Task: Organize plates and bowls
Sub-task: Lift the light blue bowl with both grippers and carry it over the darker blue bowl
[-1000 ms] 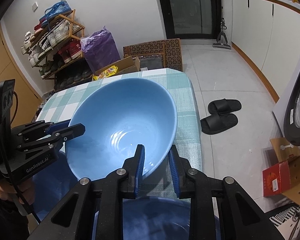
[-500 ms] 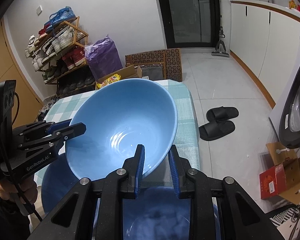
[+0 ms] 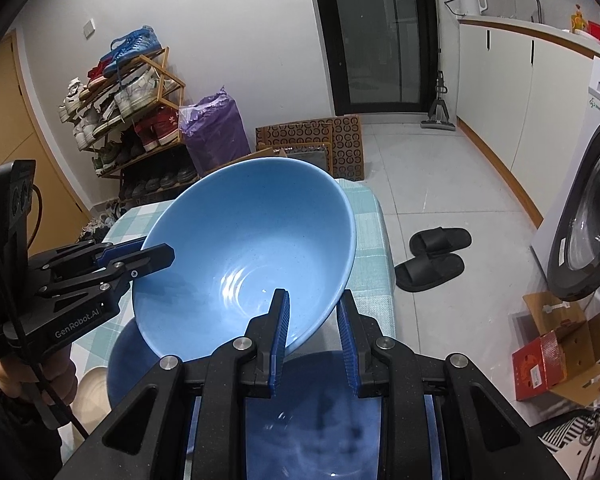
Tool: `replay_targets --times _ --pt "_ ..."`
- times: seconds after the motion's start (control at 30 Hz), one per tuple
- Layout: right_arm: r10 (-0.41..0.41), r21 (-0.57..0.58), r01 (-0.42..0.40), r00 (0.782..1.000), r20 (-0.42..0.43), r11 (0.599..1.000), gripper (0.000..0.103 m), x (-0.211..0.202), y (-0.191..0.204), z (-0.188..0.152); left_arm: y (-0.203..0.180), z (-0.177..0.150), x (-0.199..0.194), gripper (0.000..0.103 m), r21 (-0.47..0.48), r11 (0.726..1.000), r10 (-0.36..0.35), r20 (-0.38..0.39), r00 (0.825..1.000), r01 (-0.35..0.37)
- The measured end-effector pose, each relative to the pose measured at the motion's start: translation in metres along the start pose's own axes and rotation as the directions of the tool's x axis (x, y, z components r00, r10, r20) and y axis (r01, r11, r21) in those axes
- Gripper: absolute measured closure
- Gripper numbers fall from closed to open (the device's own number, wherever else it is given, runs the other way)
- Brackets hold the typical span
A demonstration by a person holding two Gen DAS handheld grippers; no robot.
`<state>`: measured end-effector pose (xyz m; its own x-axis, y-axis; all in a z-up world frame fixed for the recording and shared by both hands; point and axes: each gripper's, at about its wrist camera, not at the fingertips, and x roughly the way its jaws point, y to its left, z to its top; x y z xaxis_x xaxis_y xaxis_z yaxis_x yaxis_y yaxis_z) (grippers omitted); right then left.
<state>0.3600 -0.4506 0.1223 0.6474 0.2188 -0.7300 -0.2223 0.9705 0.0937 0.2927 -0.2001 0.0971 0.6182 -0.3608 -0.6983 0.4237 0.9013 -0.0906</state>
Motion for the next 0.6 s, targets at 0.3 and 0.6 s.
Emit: replay_targets --times 0.3,0.6 --pt "0.016 -0.017 -0.016 0.999 0.029 1.0 0.078 -0.025 0.008 -0.002 0.0 -0.005 -0.025 0.084 -0.002 1.0 0.01 0.029 1.0 -0.01" --pt "0.039 -0.042 -0.037 0.998 0.051 0.998 0.078 -0.049 0.025 -0.009 0.003 -0.013 -0.048 0.084 -0.012 0.999 0.03 0.048 0.998 -0.03"
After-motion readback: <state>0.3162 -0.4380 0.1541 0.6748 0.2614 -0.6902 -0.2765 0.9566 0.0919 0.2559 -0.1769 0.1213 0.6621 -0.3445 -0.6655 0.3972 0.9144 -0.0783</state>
